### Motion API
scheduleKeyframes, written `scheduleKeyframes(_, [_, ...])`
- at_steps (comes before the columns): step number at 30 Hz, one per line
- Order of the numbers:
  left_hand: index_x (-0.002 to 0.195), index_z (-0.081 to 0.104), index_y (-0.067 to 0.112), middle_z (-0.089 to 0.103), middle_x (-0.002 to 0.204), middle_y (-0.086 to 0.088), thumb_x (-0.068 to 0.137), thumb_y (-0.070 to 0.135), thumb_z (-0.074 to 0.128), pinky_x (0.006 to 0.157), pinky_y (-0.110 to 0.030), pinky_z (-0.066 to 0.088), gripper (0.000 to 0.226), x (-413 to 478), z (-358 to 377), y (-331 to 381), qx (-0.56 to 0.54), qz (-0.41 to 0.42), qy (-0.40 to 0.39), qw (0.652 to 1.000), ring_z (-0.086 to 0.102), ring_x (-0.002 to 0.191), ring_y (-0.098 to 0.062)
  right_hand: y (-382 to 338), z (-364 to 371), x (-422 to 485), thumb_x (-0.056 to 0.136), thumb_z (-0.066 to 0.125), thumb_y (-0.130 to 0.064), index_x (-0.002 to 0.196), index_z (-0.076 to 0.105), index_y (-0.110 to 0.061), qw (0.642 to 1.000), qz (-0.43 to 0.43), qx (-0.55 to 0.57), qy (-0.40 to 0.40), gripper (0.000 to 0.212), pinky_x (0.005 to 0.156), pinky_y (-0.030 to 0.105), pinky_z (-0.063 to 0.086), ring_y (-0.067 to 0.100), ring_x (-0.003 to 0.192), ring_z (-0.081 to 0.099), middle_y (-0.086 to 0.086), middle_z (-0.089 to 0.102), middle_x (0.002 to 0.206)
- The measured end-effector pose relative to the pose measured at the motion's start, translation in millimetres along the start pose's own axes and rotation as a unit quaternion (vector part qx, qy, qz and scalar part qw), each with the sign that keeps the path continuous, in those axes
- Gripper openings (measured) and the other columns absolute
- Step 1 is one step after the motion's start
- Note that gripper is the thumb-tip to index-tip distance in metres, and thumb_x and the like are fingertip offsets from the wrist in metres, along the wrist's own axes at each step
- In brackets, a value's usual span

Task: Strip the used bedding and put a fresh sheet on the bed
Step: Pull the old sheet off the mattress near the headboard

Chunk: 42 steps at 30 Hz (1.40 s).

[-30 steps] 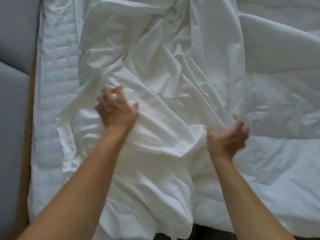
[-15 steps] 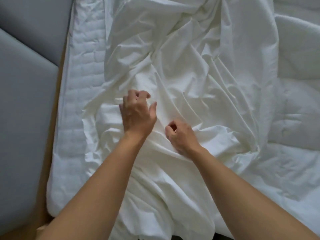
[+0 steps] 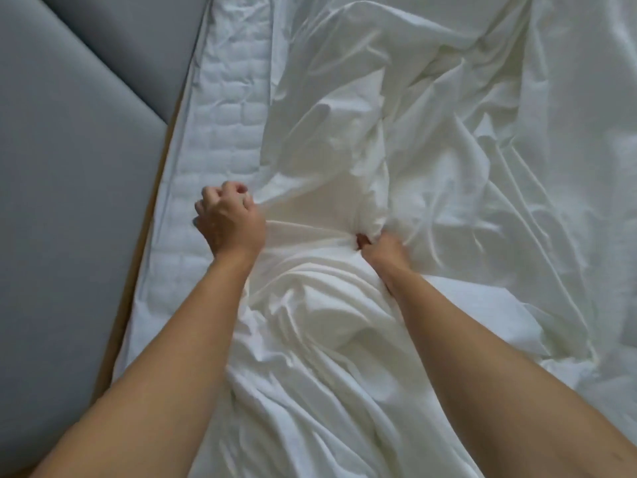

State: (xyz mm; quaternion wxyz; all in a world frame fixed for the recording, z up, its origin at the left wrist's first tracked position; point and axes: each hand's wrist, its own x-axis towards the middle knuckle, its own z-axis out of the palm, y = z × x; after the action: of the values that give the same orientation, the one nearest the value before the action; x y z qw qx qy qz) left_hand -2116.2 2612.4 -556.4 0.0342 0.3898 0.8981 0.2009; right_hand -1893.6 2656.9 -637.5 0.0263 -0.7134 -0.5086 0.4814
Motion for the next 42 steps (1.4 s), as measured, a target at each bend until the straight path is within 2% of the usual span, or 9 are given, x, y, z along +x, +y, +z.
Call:
scheduleKeyframes(3, [0.117,0.066,0.014,0.06,0.13,-0.016,0.101,0.019,0.048,0.101,-0.042,0.042,0.025,50.0,21.1,-38.7,-0.032,-0.202,-0.082,0.975,0.056,0.119,-0.038,18.4,7.5,6.2,0.096,0.054,-0.039,0.118,0.064,-0.018,0.999,0.022,-0.037,0.007,0.032,0.077,0.031,0.039,0.036,0.108,0.062,0.014,0.068,0.116])
scheduleKeyframes(7, [0.116,0.071,0.002,0.071,0.115,-0.018,0.09,0.016,0.072,0.095,-0.045,0.057,0.029,60.1,56.4,-40.9,-0.232,-0.277,-0.259,0.895,0.069,0.106,-0.032,13.6,16.6,16.8,0.094,0.057,-0.035,0.112,0.065,-0.018,0.998,0.004,-0.065,-0.002,0.026,0.078,0.033,0.04,0.035,0.103,0.062,0.013,0.068,0.113])
scheduleKeyframes(14, [0.123,0.067,0.003,0.071,0.118,-0.013,0.091,0.007,0.072,0.093,-0.044,0.057,0.032,46.8,71.8,7.7,-0.348,-0.123,-0.453,0.811,0.069,0.109,-0.027,14.2,18.5,32.3,0.092,0.057,-0.029,0.099,0.064,-0.023,0.992,-0.024,-0.122,-0.023,0.012,0.073,0.033,0.041,0.027,0.084,0.056,0.002,0.061,0.091])
scheduleKeyframes(20, [0.116,0.068,0.009,0.076,0.099,-0.013,0.095,0.043,0.043,0.071,-0.032,0.059,0.046,44.4,78.2,-4.6,-0.584,-0.314,-0.457,0.592,0.074,0.085,-0.028,11.0,19.6,35.1,0.095,0.056,-0.028,0.101,0.065,-0.018,0.984,-0.025,-0.17,-0.038,0.015,0.064,0.029,0.041,0.026,0.084,0.061,0.003,0.065,0.09])
scheduleKeyframes(24, [0.073,0.071,0.016,0.065,0.058,0.0,0.109,0.027,0.034,0.051,-0.022,0.05,0.053,37.9,94.7,-12.7,-0.49,-0.304,-0.515,0.634,0.064,0.052,-0.013,10.6,21.6,36.2,0.096,0.055,-0.027,0.107,0.065,-0.017,0.984,-0.032,-0.172,-0.038,0.018,0.073,0.037,0.047,0.026,0.088,0.061,0.006,0.067,0.098])
scheduleKeyframes(28, [0.097,0.068,0.012,0.07,0.08,-0.004,0.104,0.021,0.05,0.061,-0.024,0.056,0.021,40.1,82.2,3.6,-0.457,-0.238,-0.552,0.656,0.068,0.072,-0.017,7.8,19.4,36.5,0.097,0.055,-0.026,0.11,0.064,-0.013,0.984,-0.037,-0.169,-0.045,0.021,0.078,0.039,0.048,0.03,0.096,0.061,0.008,0.067,0.104])
scheduleKeyframes(32, [0.119,0.063,-0.003,0.064,0.089,-0.005,0.101,-0.001,0.051,0.06,-0.02,0.052,0.022,37.9,81.6,1.3,-0.404,-0.173,-0.424,0.792,0.059,0.08,-0.02,5.4,17.4,31.2,0.099,0.051,-0.026,0.103,0.062,-0.015,0.979,-0.033,-0.199,-0.025,0.016,0.066,0.03,0.035,0.021,0.076,0.05,0.0,0.055,0.083])
scheduleKeyframes(36, [0.125,0.06,0.008,0.066,0.116,-0.016,0.099,0.016,0.055,0.091,-0.04,0.049,0.027,44.3,76.6,-7.8,-0.224,-0.083,-0.327,0.914,0.06,0.105,-0.033,4.4,21.5,18.5,0.098,0.048,-0.024,0.09,0.055,-0.019,0.989,-0.005,-0.147,0.014,0.012,0.054,0.03,0.031,0.014,0.063,0.044,-0.003,0.051,0.073])
scheduleKeyframes(42, [0.089,0.066,0.001,0.068,0.087,-0.007,0.1,0.031,0.053,0.077,-0.033,0.045,0.035,41.9,65.7,10.9,-0.348,-0.094,-0.349,0.865,0.058,0.079,-0.017,-3.7,25.6,0.8,0.095,0.049,-0.027,0.088,0.056,-0.018,0.995,0.014,-0.09,0.036,0.013,0.065,0.034,0.038,0.024,0.072,0.053,0.003,0.06,0.081])
